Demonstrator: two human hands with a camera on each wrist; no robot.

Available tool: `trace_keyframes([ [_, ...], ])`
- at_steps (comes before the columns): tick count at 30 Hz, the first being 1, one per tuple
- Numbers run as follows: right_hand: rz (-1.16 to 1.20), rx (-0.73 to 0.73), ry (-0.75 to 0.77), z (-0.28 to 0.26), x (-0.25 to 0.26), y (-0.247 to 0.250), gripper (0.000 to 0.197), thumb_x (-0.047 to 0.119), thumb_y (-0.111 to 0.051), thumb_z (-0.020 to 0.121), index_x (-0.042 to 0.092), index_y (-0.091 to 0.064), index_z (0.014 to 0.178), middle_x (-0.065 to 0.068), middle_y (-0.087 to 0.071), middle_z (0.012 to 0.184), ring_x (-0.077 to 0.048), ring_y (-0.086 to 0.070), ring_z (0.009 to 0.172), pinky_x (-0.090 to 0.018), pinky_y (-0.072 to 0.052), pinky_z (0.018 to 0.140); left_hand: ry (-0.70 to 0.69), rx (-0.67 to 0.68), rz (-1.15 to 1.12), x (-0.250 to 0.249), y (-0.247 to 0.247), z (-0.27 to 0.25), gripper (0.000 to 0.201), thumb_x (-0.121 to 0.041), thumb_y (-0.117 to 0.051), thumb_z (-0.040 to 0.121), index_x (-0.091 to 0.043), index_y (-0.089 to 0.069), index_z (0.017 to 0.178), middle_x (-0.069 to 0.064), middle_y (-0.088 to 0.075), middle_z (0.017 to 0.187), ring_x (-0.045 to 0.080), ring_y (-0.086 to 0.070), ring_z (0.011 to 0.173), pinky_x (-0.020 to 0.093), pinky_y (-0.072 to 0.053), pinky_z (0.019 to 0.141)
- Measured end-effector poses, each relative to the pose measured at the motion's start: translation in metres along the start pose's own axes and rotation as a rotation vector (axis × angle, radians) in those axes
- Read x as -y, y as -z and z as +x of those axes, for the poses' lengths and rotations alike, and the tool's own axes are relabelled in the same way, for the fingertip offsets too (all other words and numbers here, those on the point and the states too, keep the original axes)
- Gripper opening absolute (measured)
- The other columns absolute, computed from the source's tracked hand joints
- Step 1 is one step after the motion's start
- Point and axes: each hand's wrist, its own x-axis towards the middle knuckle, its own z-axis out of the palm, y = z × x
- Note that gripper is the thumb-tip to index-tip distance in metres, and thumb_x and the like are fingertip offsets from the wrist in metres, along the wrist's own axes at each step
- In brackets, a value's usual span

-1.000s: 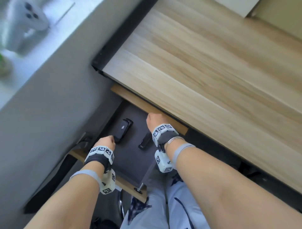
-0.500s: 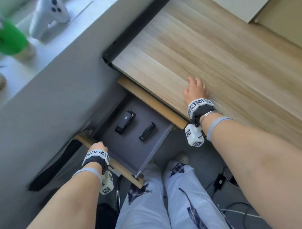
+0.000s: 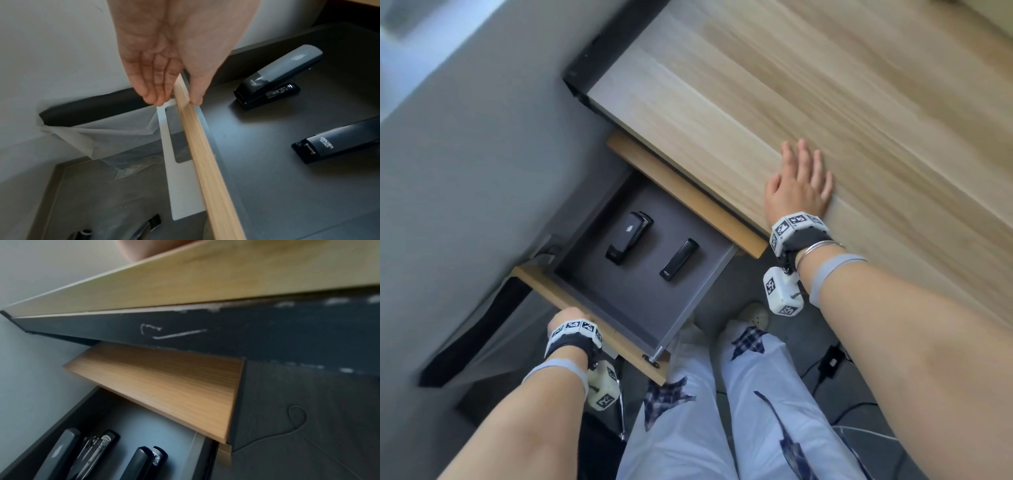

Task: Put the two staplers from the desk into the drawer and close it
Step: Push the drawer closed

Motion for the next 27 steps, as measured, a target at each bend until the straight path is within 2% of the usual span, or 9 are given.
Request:
trace_keyframes([
  [2,0.001,-0.008,0.006,0.0,0.0,0.0,0.058,0.028,-0.037,0.089,0.034,-0.03,0.146,0.006,-0.027,0.158,-0.021,-0.024,0.146,-0.047,-0.018,0.117,0.023,-0.016,-0.076,-0.007,0.003,0.0,0.018,-0.006,-0.062,0.074,-0.008,-0.068,0.091,0.004,-0.05,0.06,0.026,-0.064,0.074,0.029,-0.055,0.07],
  [3,0.002,-0.013,0.009,-0.001,0.0,0.0,0.058,0.028,-0.037,0.089,0.034,-0.03,0.146,0.005,-0.028,0.157,-0.022,-0.025,0.146,-0.047,-0.019,0.117,0.013,-0.052,-0.136,-0.009,0.004,0.001,0.009,-0.009,-0.06,0.079,-0.003,-0.065,0.081,0.006,-0.052,0.062,0.028,-0.063,0.075,0.031,-0.055,0.074],
  [5,0.005,-0.022,0.011,-0.001,0.0,0.0,0.058,0.028,-0.038,0.088,0.033,-0.032,0.145,0.005,-0.03,0.157,-0.022,-0.027,0.145,-0.048,-0.02,0.116,0.029,-0.119,-0.285,-0.015,0.005,0.011,0.036,-0.019,-0.053,0.091,-0.002,-0.051,0.059,0.011,-0.057,0.071,0.032,-0.065,0.083,0.035,-0.054,0.08],
  [7,0.012,-0.029,0.012,-0.001,0.0,0.001,0.058,0.028,-0.039,0.087,0.033,-0.034,0.145,0.004,-0.032,0.156,-0.023,-0.029,0.145,-0.048,-0.021,0.116,0.02,-0.183,-0.37,-0.025,0.01,0.016,0.045,-0.024,-0.048,0.095,-0.002,-0.047,0.056,0.015,-0.061,0.082,0.034,-0.065,0.088,0.035,-0.053,0.081],
  [11,0.003,-0.044,0.014,-0.001,0.0,0.001,0.059,0.03,-0.035,0.085,0.033,-0.035,0.144,0.004,-0.035,0.155,-0.023,-0.032,0.143,-0.048,-0.023,0.115,-0.018,-0.225,-0.438,-0.051,0.025,0.019,0.038,-0.026,-0.042,0.096,0.002,-0.057,0.076,0.022,-0.069,0.1,0.037,-0.066,0.097,0.039,-0.052,0.085],
  [16,-0.013,-0.042,0.01,-0.001,0.0,0.001,0.06,0.031,-0.033,0.084,0.034,-0.036,0.143,0.004,-0.036,0.154,-0.023,-0.032,0.143,-0.047,-0.024,0.115,-0.029,-0.186,-0.558,-0.089,0.053,0.017,0.05,-0.033,-0.037,0.098,0.009,-0.064,0.098,0.027,-0.066,0.112,0.039,-0.063,0.107,0.041,-0.048,0.09],
  [20,0.003,-0.053,0.01,-0.001,0.0,0.001,0.059,0.03,-0.036,0.083,0.033,-0.038,0.143,0.004,-0.038,0.153,-0.024,-0.035,0.142,-0.048,-0.025,0.114,-0.058,-0.211,-0.748,-0.112,0.069,0.022,0.052,-0.037,-0.042,0.095,0.009,-0.064,0.107,0.025,-0.067,0.113,0.039,-0.062,0.108,0.04,-0.047,0.09],
  [23,-0.01,-0.065,0.013,-0.002,0.001,0.002,0.059,0.031,-0.037,0.083,0.033,-0.039,0.142,0.004,-0.04,0.152,-0.024,-0.037,0.141,-0.048,-0.027,0.114,-0.136,-0.225,-0.899,-0.125,0.081,0.026,0.051,-0.041,-0.048,0.091,0.002,-0.063,0.114,0.021,-0.069,0.115,0.037,-0.063,0.11,0.04,-0.046,0.096],
  [27,-0.014,-0.053,0.016,-0.001,0.001,0.003,0.06,0.031,-0.037,0.082,0.033,-0.039,0.142,0.004,-0.04,0.152,-0.024,-0.037,0.141,-0.048,-0.027,0.114,-0.19,-0.2,-1.037,-0.141,0.097,0.03,0.061,-0.045,-0.058,0.084,0.0,-0.056,0.125,0.019,-0.067,0.122,0.034,-0.062,0.114,0.042,-0.046,0.103],
])
